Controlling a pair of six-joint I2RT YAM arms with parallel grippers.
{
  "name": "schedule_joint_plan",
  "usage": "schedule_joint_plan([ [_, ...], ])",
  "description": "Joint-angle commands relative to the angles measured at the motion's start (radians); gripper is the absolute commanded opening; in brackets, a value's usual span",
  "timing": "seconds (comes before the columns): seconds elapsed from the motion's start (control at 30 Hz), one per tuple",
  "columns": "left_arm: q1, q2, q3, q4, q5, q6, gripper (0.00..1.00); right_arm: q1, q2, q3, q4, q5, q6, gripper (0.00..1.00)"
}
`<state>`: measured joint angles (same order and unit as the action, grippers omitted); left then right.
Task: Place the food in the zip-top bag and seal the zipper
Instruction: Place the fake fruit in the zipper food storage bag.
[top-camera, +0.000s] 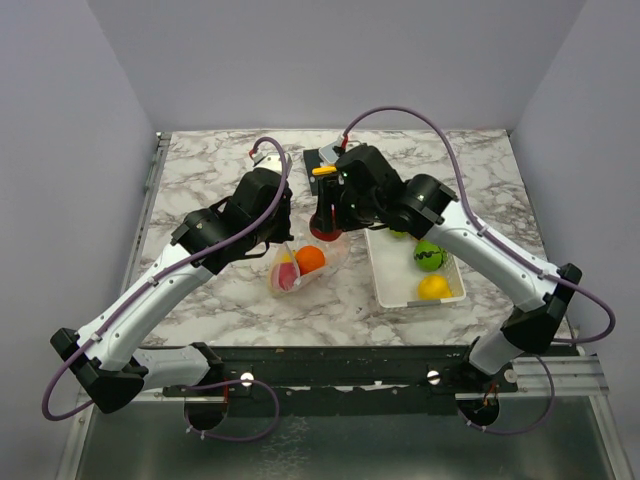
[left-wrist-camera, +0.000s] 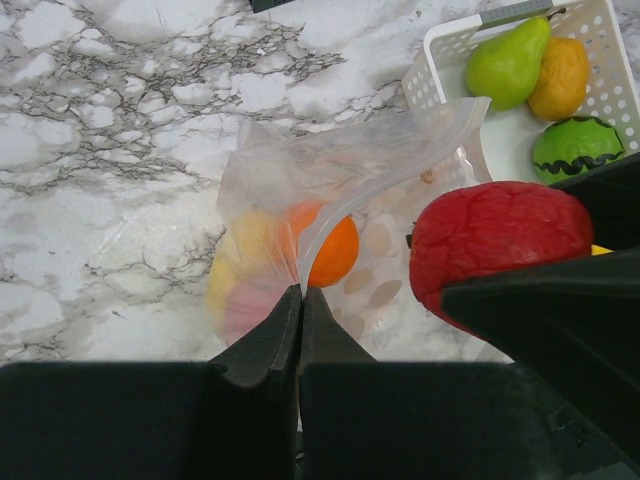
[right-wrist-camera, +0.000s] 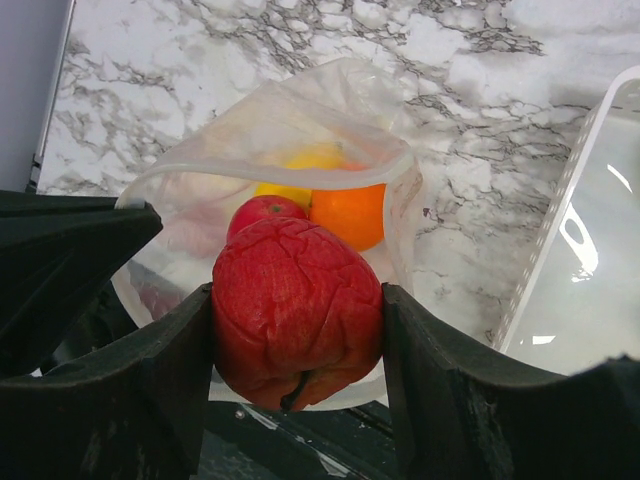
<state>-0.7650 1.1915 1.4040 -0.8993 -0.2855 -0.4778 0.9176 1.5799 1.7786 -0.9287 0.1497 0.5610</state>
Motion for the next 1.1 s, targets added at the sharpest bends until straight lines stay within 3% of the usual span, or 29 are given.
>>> schedule_joint_plan([
  [0.0,0.001,-0.001,0.009,0.020,0.005,-0.001,0.00,0.019,0.045,0.013,0.035,0.063,0.015,0.32],
  [0.53,0.001,0.017,0.000,0.023,0.003,0.012,0.00,0.023,0.189,0.038,0.134,0.135,0.048,0.39],
  [0.83,0.002,0.015,-0.008,0.026,-0.006,0.027,0.00,0.023,0.201,0.035,0.202,0.107,0.090,0.76],
  [0.97,0.002,0.015,-0.009,0.026,-0.007,0.031,0.00,0.023,0.190,0.026,0.226,0.080,0.088,0.86],
  [1.07,0.003,0.014,-0.010,0.026,-0.007,0.031,0.00,0.023,0.172,0.013,0.239,0.069,0.089,0.89],
])
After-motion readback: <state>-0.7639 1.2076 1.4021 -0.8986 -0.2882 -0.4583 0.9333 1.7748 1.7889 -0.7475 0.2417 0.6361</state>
